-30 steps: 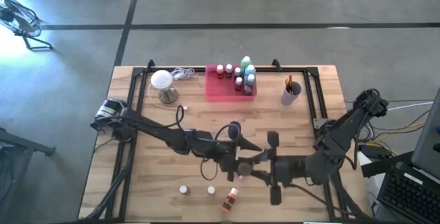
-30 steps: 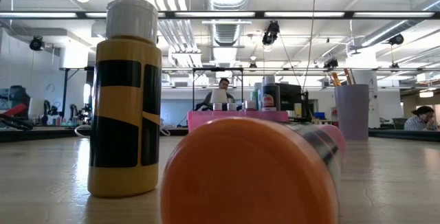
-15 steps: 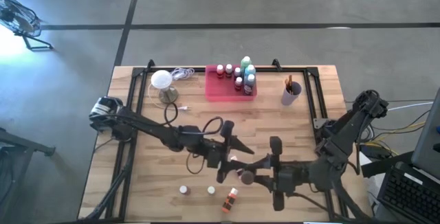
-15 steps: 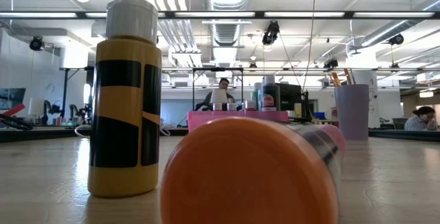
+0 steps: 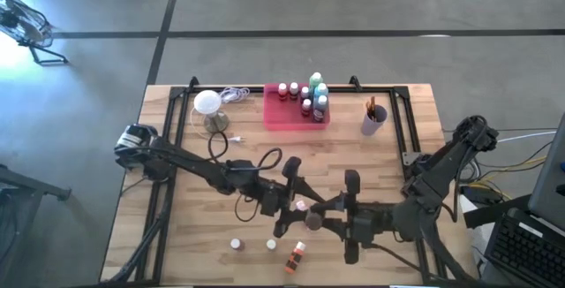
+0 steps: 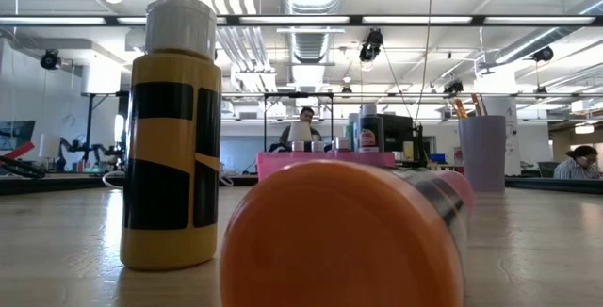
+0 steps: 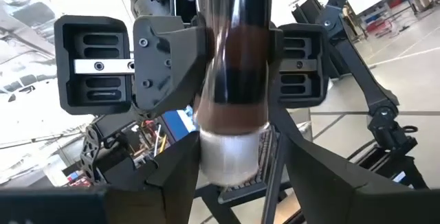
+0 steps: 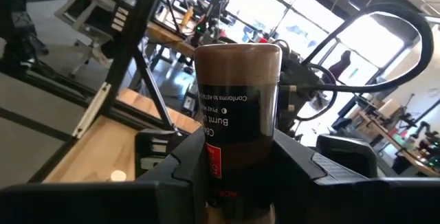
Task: Pick & Place Paint Supplies
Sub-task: Put the dark brown black paint bottle into the pink bin
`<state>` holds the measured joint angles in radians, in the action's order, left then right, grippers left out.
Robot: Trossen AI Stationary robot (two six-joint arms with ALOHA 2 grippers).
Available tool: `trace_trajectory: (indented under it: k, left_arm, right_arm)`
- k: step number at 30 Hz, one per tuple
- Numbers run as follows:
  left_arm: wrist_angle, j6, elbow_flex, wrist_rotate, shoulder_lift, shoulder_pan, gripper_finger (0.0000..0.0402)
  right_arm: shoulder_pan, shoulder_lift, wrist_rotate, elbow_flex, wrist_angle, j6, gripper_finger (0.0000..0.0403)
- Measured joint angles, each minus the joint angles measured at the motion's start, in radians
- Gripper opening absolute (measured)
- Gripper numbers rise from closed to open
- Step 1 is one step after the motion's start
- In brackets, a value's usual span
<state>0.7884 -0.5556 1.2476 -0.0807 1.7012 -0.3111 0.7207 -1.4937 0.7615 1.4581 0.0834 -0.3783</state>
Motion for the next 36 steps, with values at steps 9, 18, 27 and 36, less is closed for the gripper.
trace_trajectory:
  k: [9, 18, 27, 36]
  left_arm:
    - [0.005, 0.000, -0.001, 0.002, 0.000, 0.002, 0.0213]
    - [0.005, 0.006, -0.001, 0.002, 0.000, 0.002, 0.0203]
    - [0.056, -0.001, -0.005, -0.049, 0.001, 0.004, 0.0169]
    - [0.185, -0.025, -0.006, -0.067, 0.001, 0.002, 0.0168]
  right_arm:
    - [-0.019, 0.000, -0.006, -0.001, 0.001, -0.008, 0.0107]
    - [-0.019, 0.000, -0.006, -0.002, 0.001, -0.015, 0.0107]
    - [-0.019, -0.001, -0.038, -0.003, -0.050, -0.067, 0.0107]
    - [-0.029, -0.001, -0.098, -0.003, -0.191, -0.231, 0.0107]
